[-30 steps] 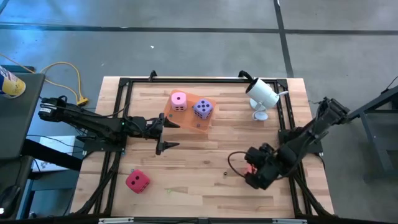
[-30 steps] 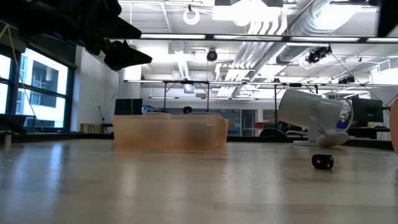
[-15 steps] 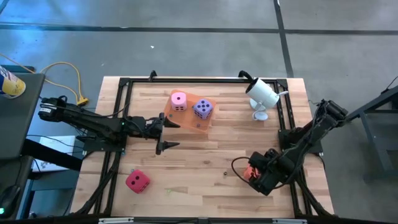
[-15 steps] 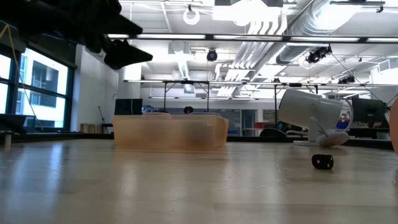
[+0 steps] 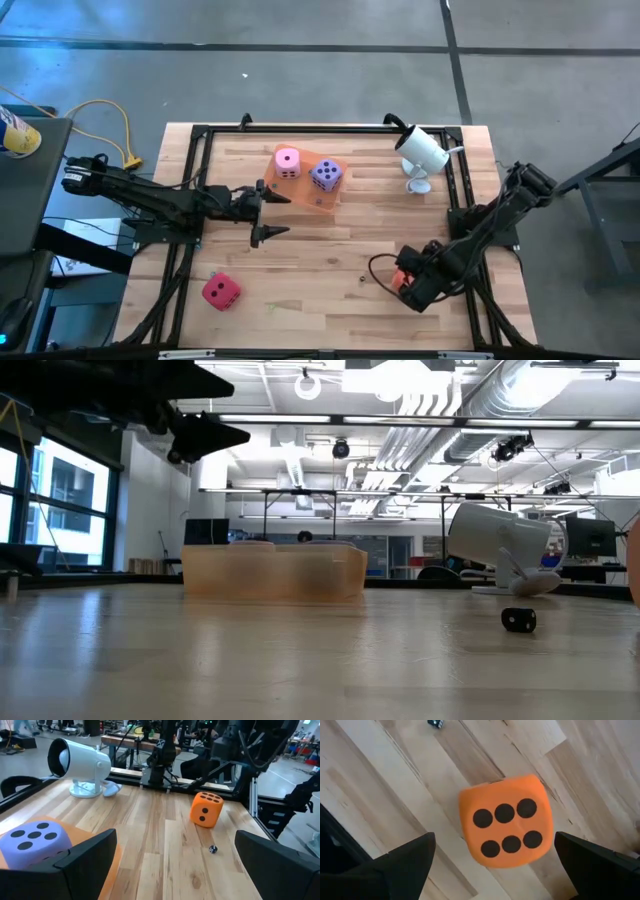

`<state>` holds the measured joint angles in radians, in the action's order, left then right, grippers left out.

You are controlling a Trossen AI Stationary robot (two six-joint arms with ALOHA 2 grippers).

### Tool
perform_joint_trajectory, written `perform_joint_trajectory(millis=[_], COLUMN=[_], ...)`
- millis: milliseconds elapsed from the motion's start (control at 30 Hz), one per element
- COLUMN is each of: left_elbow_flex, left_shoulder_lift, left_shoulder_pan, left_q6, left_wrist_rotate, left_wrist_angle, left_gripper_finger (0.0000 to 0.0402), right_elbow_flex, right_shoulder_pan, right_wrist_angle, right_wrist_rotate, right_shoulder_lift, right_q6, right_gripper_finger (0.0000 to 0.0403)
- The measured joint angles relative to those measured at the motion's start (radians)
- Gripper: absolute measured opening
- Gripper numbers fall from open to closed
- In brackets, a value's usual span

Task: Pick & Place Dice
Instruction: Put the large orange die into the orange bin

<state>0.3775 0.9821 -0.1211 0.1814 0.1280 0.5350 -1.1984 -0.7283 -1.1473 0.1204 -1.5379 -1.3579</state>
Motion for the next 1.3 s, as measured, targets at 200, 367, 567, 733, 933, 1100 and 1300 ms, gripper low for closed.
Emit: perform_joint_trajectory(millis=[200,367,567,733,933,1100,1300], left_elbow_flex=[0.000,0.000,0.000,0.000,0.000,0.000,0.000], left_shoulder_lift=[0.000,0.000,0.000,0.000,0.000,0.000,0.000], left_shoulder_pan=[0.000,0.000,0.000,0.000,0.000,0.000,0.000], left_q6=[0.002,0.002,0.002,0.002,0.002,0.002,0.002], left_wrist_rotate=[0.000,0.000,0.000,0.000,0.000,0.000,0.000], left_wrist_angle=[0.000,0.000,0.000,0.000,0.000,0.000,0.000], left_gripper_finger=[0.0395,0.0395,0.0395,0.0395,0.0395,0.0395,0.0395], right_elbow_flex=[0.000,0.001,0.001,0.001,0.001,0.001,0.050], right_shoulder_pan=[0.013,0.037,0.070,0.085,0.081,0.081,0.081], right_wrist_angle=[-0.001,-0.030,-0.039,-0.039,-0.037,-0.019,0.031], right_wrist_rotate=[-0.030,-0.043,-0.046,-0.056,-0.083,-0.093,-0.130], right_shoulder_lift=[-0.039,-0.057,-0.059,-0.059,-0.059,-0.059,-0.058], right_q6=[0.069,0.102,0.148,0.160,0.150,0.151,0.155], right_gripper_finger=[0.0398,0.0398,0.0398,0.0398,0.0398,0.0398,0.0398])
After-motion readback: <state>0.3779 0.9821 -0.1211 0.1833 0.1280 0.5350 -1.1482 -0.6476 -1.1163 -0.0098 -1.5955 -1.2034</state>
